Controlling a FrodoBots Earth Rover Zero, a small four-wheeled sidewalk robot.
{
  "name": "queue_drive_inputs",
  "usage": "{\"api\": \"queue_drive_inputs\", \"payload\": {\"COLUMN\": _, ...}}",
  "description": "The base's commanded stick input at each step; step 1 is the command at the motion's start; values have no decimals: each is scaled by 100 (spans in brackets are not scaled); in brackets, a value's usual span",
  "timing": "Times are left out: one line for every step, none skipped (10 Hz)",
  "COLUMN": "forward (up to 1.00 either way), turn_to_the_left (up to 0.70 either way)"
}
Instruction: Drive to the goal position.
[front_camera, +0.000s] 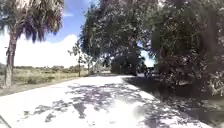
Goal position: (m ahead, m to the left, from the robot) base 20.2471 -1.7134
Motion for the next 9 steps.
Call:
{"api": "queue_drive_inputs", "payload": {"forward": 85, "turn_to_the_left": 0}}
{"api": "queue_drive_inputs", "payload": {"forward": 85, "turn_to_the_left": 0}}
{"api": "queue_drive_inputs", "payload": {"forward": 85, "turn_to_the_left": 0}}
{"api": "queue_drive_inputs", "payload": {"forward": 85, "turn_to_the_left": 0}}
{"api": "queue_drive_inputs", "payload": {"forward": 85, "turn_to_the_left": 0}}
{"api": "queue_drive_inputs", "payload": {"forward": 85, "turn_to_the_left": 0}}
{"api": "queue_drive_inputs", "payload": {"forward": 85, "turn_to_the_left": 0}}
{"api": "queue_drive_inputs", "payload": {"forward": 85, "turn_to_the_left": 0}}
{"api": "queue_drive_inputs", "payload": {"forward": 85, "turn_to_the_left": 0}}
